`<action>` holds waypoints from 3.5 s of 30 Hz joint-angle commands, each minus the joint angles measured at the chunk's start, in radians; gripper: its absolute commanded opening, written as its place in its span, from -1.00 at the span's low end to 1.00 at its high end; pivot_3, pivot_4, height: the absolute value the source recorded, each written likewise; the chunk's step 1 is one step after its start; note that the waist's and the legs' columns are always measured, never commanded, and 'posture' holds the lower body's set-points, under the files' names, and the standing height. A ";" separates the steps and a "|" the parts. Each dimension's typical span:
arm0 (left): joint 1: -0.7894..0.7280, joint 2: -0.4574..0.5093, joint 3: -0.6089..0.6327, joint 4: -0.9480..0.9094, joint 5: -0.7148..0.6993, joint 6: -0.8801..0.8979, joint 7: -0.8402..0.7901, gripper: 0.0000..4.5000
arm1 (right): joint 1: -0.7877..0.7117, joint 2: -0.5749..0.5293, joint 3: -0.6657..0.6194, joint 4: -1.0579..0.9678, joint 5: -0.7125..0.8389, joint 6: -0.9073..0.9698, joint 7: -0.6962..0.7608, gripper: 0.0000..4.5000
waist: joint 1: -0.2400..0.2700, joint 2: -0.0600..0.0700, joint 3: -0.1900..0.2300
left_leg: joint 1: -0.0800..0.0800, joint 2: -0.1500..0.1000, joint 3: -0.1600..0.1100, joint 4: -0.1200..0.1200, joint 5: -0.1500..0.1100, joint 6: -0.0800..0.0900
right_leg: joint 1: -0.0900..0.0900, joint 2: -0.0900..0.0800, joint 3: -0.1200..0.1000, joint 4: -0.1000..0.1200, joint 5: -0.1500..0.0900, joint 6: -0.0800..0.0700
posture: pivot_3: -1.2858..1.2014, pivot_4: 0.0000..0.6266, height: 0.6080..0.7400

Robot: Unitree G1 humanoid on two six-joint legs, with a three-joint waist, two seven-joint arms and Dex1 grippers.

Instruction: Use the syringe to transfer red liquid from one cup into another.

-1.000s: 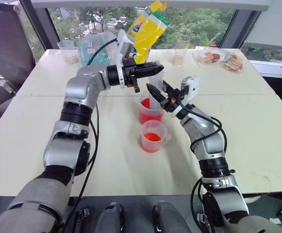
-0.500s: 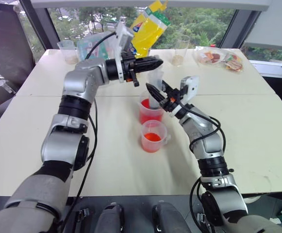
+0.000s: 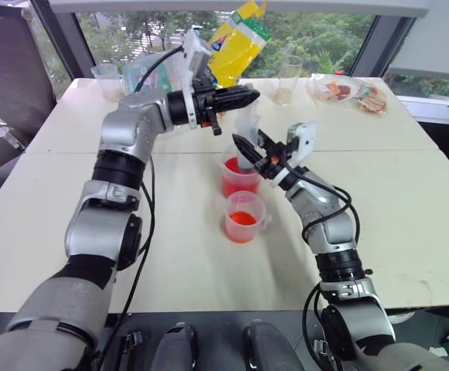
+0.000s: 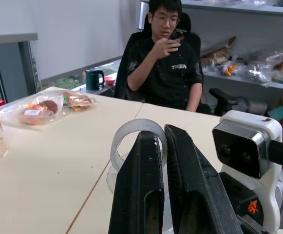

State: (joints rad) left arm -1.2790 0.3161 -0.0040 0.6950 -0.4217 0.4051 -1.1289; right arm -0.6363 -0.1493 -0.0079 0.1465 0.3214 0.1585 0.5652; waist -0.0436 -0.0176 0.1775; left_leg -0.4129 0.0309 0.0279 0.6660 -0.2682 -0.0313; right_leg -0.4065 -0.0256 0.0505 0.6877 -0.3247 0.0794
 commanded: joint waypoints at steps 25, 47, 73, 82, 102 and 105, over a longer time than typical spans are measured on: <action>0.217 0.186 0.112 -0.468 -0.111 0.196 0.066 0.91 | -0.145 -0.130 -0.151 -0.369 0.309 0.362 -0.027 -0.39 | 0.005 0.000 0.000 | 0.000 0.000 -0.001 0.000 0.000 0.000 | -0.001 -0.001 0.000 0.001 0.000 0.000 | 0.03 -0.52 1.00; 0.221 0.169 0.100 -0.570 -0.216 0.309 0.091 0.91 | 0.205 -0.184 -0.025 -0.656 0.367 0.427 -0.045 -0.39 | 0.003 0.000 0.000 | 0.000 0.000 -0.001 0.001 0.000 0.000 | 0.000 0.000 0.001 0.001 0.000 0.000 | 0.03 -0.52 1.00; 0.231 0.072 0.027 -0.577 -0.238 0.311 0.028 -0.96 | 0.201 -0.197 -0.001 -0.671 0.366 0.423 -0.051 -0.39 | 0.002 0.000 0.000 | 0.000 0.000 -0.001 0.001 0.000 0.000 | 0.000 0.000 0.000 0.001 0.000 0.000 | 0.03 -0.52 1.00; 0.292 0.095 -0.020 -0.637 -0.225 0.323 -0.005 -0.96 | 0.153 -0.185 -0.017 -0.647 0.369 0.410 -0.058 -0.39 | 0.003 0.000 0.000 | 0.000 0.000 -0.001 0.001 0.000 0.000 | 0.000 0.000 0.001 0.001 0.000 0.000 | 0.03 -0.52 1.00; 0.395 0.082 -0.102 -0.733 -0.166 0.290 0.001 -0.96 | 0.062 -0.201 -0.060 -0.605 0.390 0.410 -0.069 -0.39 | 0.004 0.000 0.000 | 0.000 0.000 -0.001 0.001 0.000 0.000 | 0.001 0.000 0.001 0.001 0.000 0.000 | 0.03 -0.52 1.00; 0.388 0.079 -0.100 -0.722 -0.159 0.285 0.000 -0.96 | 0.057 -0.205 -0.058 -0.598 0.389 0.413 -0.067 -0.39 | 0.004 0.000 0.000 | 0.000 0.000 -0.001 0.001 0.000 0.000 | 0.001 0.000 0.001 0.001 0.000 0.000 | 0.03 -0.52 1.00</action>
State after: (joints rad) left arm -0.9150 0.4165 0.0254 0.0043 -0.5798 0.6635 -1.0713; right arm -0.4807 -0.3686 0.0229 -0.4171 0.6908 0.6282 0.5274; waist -0.0399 -0.0177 0.1775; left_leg -0.4129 0.0310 0.0271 0.6669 -0.2683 -0.0311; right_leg -0.4058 -0.0254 0.0511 0.6888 -0.3247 0.0794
